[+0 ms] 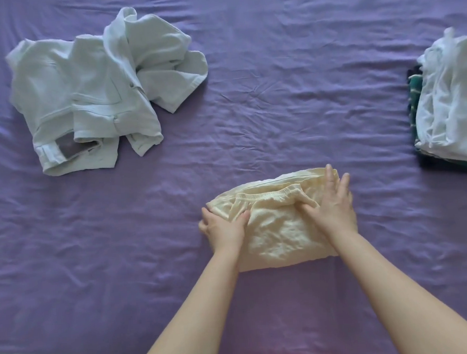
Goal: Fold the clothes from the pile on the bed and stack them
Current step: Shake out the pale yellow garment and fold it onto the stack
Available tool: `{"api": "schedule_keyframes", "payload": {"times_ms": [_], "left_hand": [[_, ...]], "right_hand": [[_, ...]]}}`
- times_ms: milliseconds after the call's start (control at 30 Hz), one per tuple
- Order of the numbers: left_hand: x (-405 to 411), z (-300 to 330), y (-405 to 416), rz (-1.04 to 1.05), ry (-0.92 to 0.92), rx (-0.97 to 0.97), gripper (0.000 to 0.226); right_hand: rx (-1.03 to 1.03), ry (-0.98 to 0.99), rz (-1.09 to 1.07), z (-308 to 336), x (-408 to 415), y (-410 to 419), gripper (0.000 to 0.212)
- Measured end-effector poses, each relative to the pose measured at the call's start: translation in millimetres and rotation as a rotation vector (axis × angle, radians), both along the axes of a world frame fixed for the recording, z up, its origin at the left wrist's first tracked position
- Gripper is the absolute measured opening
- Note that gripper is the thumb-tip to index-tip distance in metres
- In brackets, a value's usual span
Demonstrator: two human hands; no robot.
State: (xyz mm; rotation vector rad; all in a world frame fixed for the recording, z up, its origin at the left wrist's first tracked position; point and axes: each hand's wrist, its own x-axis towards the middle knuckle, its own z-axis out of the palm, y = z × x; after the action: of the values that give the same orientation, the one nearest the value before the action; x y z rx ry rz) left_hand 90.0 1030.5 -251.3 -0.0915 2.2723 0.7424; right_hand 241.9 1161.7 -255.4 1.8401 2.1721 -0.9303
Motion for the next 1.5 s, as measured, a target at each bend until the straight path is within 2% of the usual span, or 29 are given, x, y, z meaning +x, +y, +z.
{"api": "schedule_keyframes", "payload": {"times_ms": [167, 267, 467, 700, 800, 1033, 1200, 1500], "left_hand": [[-16.2, 4.6, 3.8, 0.029, -0.145, 0.048, 0.037], [-18.2, 13.4, 10.9, -0.07, -0.179, 0.124, 0.017], [-24.9, 39.9, 40.0, -0.4, -0.056, 0.295, 0.015], [-25.3, 75.0, 106.6, -0.57, 0.026, 0.389, 0.013], [-19.4, 95.5, 150.4, -0.612, 0.092, 0.462, 0.012], [37.6, 142.8, 271.0, -0.736, 0.202, 0.592, 0.016], [98.0, 161.2, 358.6, -0.896, 0.281, 0.63, 0.021], [186.2, 146.1, 466.5, -1.238, 0.525, 0.6, 0.027]], "right_hand": [[-0.066, 0.102, -0.209, 9.9, -4.9, 3.3, 0.107], [-0.099, 0.14, -0.306, 18.3, -6.1, -1.0, 0.101], [-0.201, 0.293, -0.376, 44.0, -4.0, -1.3, 0.092], [-0.192, 0.665, -0.576, 70.9, 18.3, 22.8, 0.066], [-0.131, 0.764, -0.647, 80.3, 36.7, 46.1, 0.056], [0.154, 0.837, -0.73, 114.0, 98.0, 116.3, 0.062], [0.368, 0.728, -0.65, 130.4, 154.7, 163.8, 0.06], [0.408, 0.688, -0.706, 106.3, 204.9, 208.5, 0.056]]}}
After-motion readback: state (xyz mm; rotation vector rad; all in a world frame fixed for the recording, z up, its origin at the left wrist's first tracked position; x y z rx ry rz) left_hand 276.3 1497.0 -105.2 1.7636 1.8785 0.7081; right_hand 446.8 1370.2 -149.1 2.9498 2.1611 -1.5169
